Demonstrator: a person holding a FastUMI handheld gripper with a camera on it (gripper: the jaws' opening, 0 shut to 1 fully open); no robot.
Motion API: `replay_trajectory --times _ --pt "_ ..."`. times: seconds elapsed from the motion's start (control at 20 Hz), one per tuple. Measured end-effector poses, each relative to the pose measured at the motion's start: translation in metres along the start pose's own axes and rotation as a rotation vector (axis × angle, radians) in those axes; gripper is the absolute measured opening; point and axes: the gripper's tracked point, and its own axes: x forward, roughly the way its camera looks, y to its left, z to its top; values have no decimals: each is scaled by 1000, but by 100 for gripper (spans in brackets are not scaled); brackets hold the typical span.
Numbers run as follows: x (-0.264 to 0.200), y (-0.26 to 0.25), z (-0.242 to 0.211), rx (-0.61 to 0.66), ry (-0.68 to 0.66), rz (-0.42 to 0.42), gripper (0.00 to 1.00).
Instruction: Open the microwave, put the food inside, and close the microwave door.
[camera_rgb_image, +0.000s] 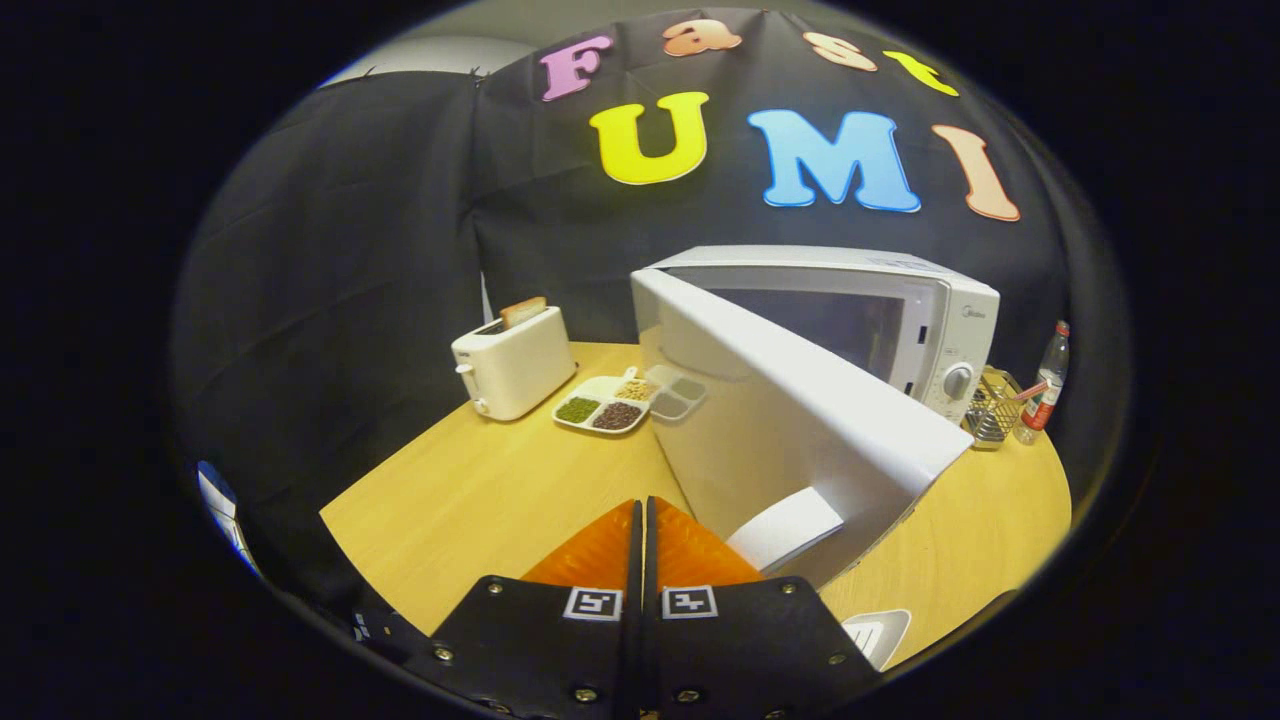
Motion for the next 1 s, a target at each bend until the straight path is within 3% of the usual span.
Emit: replay_trajectory --times 0.6,1.0 --pt "48 -138 37 96 -39 -220 1" --pt "89 -180 56 182 -53 -293 1"
